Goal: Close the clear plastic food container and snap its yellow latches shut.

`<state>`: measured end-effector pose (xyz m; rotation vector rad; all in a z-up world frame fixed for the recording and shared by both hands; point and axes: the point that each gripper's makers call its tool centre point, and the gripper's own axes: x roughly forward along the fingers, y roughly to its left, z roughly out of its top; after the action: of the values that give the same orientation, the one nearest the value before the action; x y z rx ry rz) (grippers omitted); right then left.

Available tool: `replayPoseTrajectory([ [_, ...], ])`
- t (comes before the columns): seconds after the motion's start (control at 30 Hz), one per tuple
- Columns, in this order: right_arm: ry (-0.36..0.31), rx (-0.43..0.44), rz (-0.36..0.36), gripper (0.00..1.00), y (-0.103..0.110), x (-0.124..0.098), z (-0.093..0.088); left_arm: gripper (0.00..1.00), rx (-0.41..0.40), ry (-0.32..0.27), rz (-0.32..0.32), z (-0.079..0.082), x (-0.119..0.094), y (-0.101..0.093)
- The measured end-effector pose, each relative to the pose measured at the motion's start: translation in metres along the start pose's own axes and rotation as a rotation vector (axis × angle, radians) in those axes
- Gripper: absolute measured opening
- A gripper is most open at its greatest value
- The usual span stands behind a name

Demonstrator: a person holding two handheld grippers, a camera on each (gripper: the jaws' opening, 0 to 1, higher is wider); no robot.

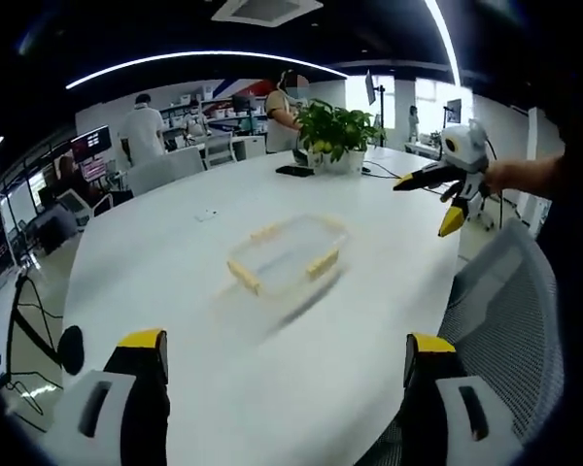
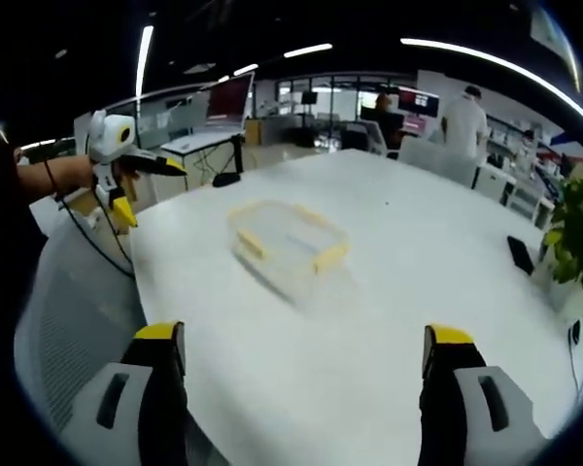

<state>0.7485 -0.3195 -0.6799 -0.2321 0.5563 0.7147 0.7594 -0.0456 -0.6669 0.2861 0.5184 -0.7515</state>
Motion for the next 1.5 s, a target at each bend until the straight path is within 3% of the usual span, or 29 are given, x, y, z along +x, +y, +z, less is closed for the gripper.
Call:
replayPoseTrajectory([
  [0.77,0.050,-0.010,-0.002,0.99,-0.001,-0.007,-0.011,0.99,0.003,0.028,0.021,-0.006,-0.005,0.003],
  [1.5,0.058,-0.006,0.005,0.99,0.001,-0.008,-0.013,0.99,0.048,0.022,-0.002,-0.003,-0.003,-0.004],
])
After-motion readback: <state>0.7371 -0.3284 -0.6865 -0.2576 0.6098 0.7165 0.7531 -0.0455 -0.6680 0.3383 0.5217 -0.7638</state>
